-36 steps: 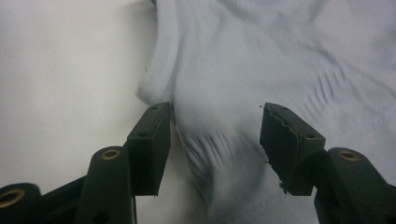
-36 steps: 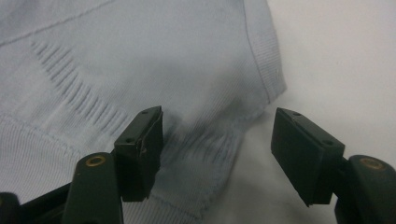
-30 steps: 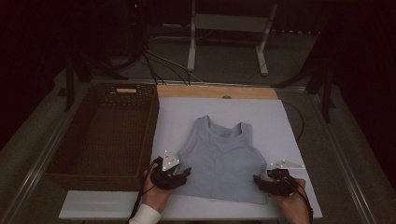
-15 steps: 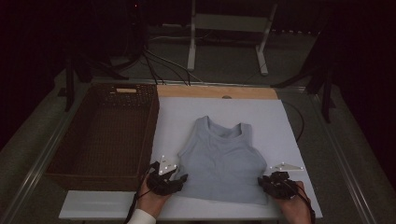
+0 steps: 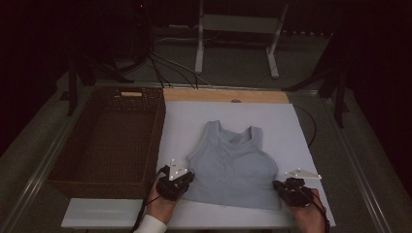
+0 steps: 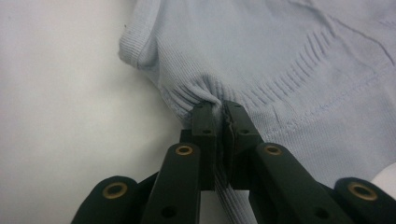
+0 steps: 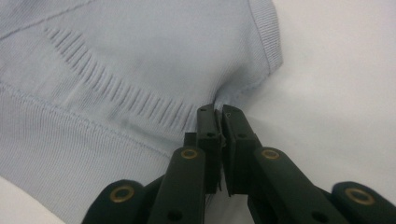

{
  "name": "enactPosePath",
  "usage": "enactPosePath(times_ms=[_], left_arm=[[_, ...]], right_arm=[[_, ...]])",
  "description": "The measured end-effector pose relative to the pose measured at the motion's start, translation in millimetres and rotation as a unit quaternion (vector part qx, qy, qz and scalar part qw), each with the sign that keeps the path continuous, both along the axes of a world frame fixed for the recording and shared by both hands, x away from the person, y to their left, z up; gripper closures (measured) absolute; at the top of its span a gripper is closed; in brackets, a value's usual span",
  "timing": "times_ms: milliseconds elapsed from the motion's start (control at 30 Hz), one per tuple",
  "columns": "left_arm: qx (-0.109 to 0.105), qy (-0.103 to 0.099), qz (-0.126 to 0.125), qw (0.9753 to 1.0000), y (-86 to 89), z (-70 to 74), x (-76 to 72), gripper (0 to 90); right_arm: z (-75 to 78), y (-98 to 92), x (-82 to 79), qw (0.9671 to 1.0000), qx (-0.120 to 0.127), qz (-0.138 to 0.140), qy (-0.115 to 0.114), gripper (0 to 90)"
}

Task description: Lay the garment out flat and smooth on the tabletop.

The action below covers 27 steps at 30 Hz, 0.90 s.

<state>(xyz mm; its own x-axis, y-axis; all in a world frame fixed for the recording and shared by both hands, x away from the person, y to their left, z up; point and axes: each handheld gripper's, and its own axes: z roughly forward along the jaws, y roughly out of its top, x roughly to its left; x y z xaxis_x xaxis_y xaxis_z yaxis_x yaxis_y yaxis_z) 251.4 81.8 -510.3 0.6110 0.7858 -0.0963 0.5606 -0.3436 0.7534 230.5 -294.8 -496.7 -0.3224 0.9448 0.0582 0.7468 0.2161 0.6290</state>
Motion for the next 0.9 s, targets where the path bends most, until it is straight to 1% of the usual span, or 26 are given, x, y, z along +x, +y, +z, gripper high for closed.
enactPosePath(times_ms=[100,233,433,767,900], left_arm=[[-0.002,0.006,-0.001,1.0,3.3,0.9,-3.0,85.6],[-0.009,0.007,-0.004,0.9999,7.2,4.4,-9.8,85.6],[-0.005,0.007,-0.015,0.9999,6.5,7.8,-18.6,85.9],[-0.018,0.008,-0.032,0.9993,10.7,14.3,-35.3,85.8],[-0.026,0.014,-0.037,0.9989,11.9,15.3,-42.0,85.8]], right_arm=[[0.5,0.2,-1.8,1.0,-0.001,0.005,0.001,87.1],[1.6,-0.6,-6.1,0.9999,0.003,0.011,0.001,87.1],[4.7,-1.5,-13.8,0.9998,0.008,0.017,-0.002,87.1],[8.5,-4.5,-28.2,0.9995,0.019,0.024,-0.007,87.0],[10.1,-5.6,-33.4,0.9994,0.02,0.026,-0.012,87.0]])
